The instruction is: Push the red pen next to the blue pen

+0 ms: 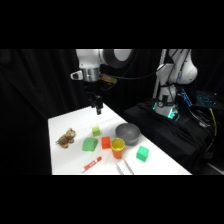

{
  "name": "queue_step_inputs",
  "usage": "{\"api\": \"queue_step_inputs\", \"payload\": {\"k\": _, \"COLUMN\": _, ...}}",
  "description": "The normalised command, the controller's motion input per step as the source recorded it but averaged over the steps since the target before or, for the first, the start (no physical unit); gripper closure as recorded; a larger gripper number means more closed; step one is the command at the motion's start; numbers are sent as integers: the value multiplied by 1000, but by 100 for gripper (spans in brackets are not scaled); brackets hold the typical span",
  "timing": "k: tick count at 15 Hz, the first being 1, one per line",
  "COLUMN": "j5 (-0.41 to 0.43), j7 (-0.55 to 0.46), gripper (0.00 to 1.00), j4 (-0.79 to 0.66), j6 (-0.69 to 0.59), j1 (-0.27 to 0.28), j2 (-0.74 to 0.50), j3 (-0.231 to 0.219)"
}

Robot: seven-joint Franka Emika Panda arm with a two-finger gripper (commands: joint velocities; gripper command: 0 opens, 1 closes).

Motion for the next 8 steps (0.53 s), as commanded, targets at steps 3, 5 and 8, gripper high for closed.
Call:
{"api": "queue_step_inputs", "payload": {"k": 3, "j5": -39, "j7": 8, "gripper": 0, "j4": 108, "j6": 25, "j1": -15, "j2": 86, "j3": 22}}
{"api": "queue_step_inputs", "payload": {"k": 5, "j5": -53, "j7": -22, "gripper": 0, "j4": 302, "j6": 68, "j1": -27, "j2": 286, "j3": 15}}
{"api": "queue_step_inputs", "payload": {"k": 8, "j5": -74, "j7": -64, "gripper": 0, "j4": 464, "j6": 98, "j1": -46, "j2": 438, "j3": 10}}
